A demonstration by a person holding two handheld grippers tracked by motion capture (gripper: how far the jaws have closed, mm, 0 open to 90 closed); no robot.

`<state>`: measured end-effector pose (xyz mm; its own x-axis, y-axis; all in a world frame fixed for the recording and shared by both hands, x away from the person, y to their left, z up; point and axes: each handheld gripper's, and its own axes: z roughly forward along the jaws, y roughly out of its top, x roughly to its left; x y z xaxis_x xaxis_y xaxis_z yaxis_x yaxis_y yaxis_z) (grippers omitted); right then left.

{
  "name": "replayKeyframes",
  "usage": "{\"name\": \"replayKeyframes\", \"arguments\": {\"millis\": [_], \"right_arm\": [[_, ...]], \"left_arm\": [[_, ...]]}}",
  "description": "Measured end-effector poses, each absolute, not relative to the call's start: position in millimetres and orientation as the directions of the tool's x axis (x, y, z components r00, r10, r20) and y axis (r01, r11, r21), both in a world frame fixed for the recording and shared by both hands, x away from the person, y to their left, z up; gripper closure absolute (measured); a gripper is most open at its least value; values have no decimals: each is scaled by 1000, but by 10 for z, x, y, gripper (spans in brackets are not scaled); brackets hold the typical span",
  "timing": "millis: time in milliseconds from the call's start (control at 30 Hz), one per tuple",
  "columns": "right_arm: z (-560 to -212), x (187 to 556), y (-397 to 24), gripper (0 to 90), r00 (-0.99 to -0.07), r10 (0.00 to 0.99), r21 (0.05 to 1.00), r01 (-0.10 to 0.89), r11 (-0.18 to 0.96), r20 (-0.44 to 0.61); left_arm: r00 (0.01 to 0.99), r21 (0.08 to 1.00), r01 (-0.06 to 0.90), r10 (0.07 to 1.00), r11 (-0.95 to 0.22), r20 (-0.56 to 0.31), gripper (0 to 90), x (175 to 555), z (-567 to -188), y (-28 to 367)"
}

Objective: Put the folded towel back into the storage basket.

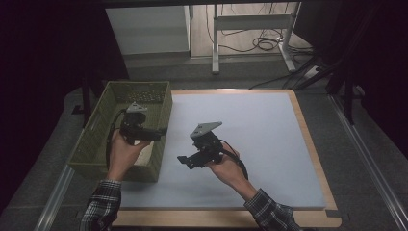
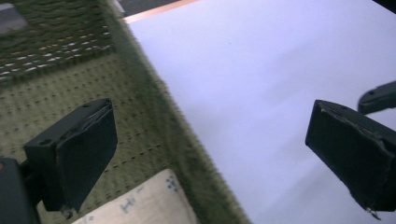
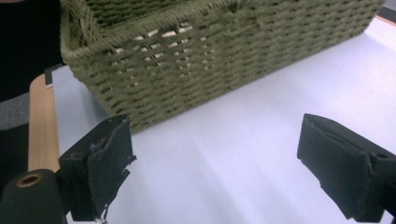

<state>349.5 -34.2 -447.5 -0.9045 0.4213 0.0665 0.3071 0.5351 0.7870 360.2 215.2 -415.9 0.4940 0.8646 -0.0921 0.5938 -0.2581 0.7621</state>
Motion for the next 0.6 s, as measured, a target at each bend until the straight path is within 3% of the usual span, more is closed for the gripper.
{"name": "replayKeyframes", "arguments": {"millis": [600], "right_arm": [[-4554,3486,-746,84,-900,431,773,316,551,60]], "left_arm": [[537,752,581,841,-312,-66,21,3572,-4178,1796]]}}
